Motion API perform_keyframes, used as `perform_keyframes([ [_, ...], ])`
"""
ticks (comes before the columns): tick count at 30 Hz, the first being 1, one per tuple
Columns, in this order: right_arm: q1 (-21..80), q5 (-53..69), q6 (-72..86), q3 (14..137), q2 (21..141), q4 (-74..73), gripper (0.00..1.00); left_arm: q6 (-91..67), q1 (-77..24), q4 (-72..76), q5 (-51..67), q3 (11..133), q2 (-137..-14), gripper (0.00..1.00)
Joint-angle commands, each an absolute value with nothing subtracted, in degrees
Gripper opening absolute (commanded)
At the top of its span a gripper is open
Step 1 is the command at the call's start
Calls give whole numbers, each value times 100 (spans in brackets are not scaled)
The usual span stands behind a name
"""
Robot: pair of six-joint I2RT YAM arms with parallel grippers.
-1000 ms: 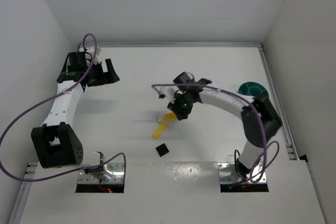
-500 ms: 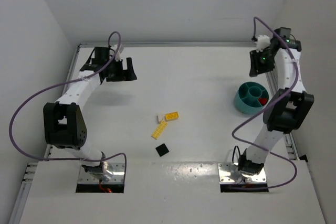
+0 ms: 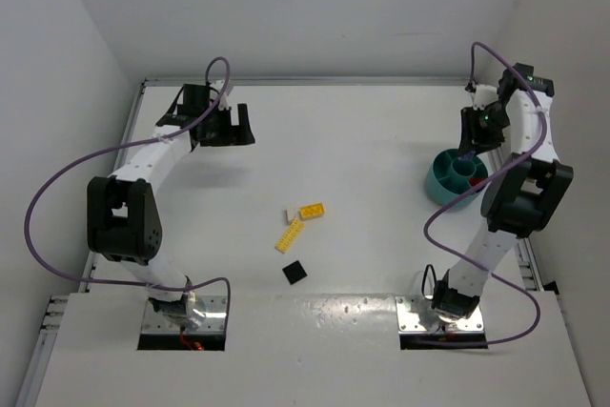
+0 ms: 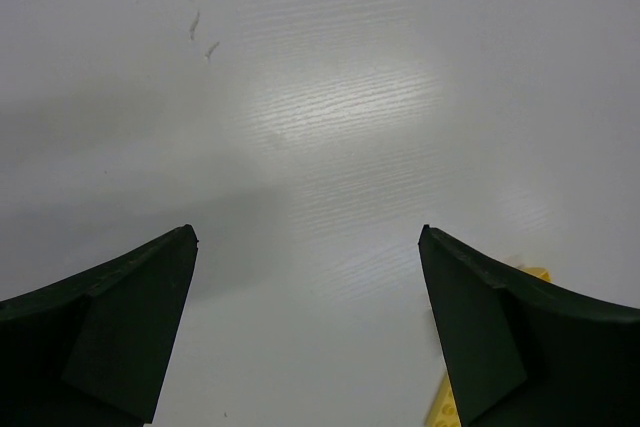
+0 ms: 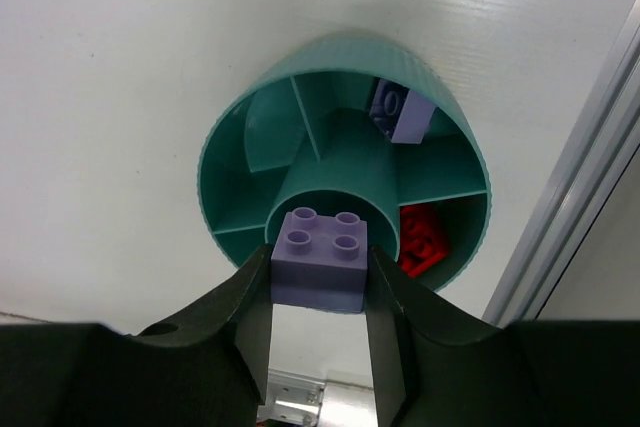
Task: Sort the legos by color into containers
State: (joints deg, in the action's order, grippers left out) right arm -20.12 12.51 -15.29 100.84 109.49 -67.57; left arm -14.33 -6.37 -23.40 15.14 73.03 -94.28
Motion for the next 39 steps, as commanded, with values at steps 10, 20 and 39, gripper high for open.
perform_keyframes([
  [10,-2206,1308,-1090,10836,11435,-6530,2,-1512,-624,-2153,1362,7453,-9299,100],
  [20,-2320,1301,-1037,10714,11540,-6530,2,-1564,-624,-2153,1362,7400,-9299,100],
  [39,-2268,888,-1037,10168,11593,-6372,13,-1564,-624,-2153,1362,7400,-9246,100],
])
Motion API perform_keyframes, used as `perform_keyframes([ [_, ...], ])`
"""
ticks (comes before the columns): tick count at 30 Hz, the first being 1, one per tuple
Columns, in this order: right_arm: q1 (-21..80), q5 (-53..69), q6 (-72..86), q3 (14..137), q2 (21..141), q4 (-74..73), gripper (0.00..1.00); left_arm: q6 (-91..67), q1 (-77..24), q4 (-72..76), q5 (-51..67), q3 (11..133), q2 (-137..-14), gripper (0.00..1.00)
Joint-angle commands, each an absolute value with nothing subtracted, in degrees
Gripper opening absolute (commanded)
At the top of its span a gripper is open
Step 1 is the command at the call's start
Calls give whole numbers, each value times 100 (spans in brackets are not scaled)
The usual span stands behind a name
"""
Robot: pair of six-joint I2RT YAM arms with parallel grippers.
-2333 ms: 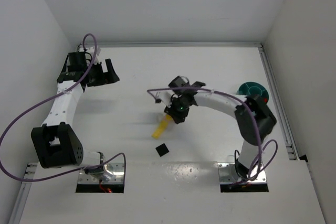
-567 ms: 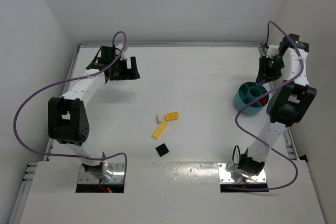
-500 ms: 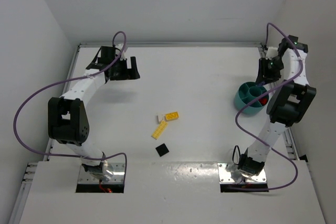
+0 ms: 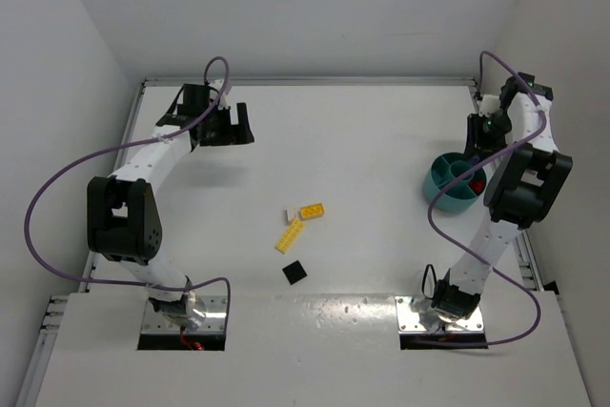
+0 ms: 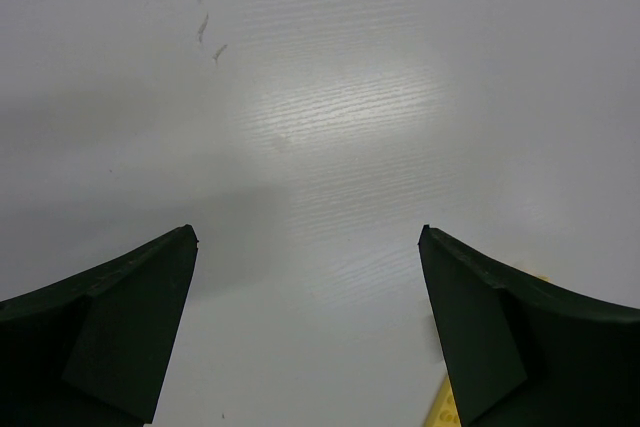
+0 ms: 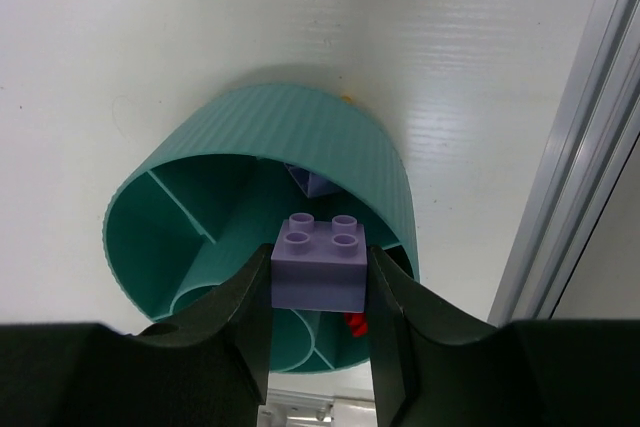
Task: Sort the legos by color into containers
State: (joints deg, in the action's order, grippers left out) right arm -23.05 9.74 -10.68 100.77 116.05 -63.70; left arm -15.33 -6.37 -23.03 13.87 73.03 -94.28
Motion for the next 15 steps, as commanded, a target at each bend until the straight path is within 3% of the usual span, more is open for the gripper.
perform_keyframes([
  [1,-2268,888,-1037,10169,11645,-6433,15,-1564,-624,-2153,1362,7400,-9246,100],
  [5,-2268,1010,-1142,10222,11646,-6565,46,-1564,-624,-2153,1362,7400,-9193,100],
  [6,-2268,1011,-1143,10283,11567,-6618,48,-1564,-624,-2153,1362,7400,-9193,100],
  [10,-2268,1397,-1204,10800,11443,-6820,53,-1564,-624,-2153,1362,7400,-9193,100],
  [15,-2137,2880,-1906,11952,11225,-7233,53,-1564,-624,-2153,1362,7400,-9141,100],
])
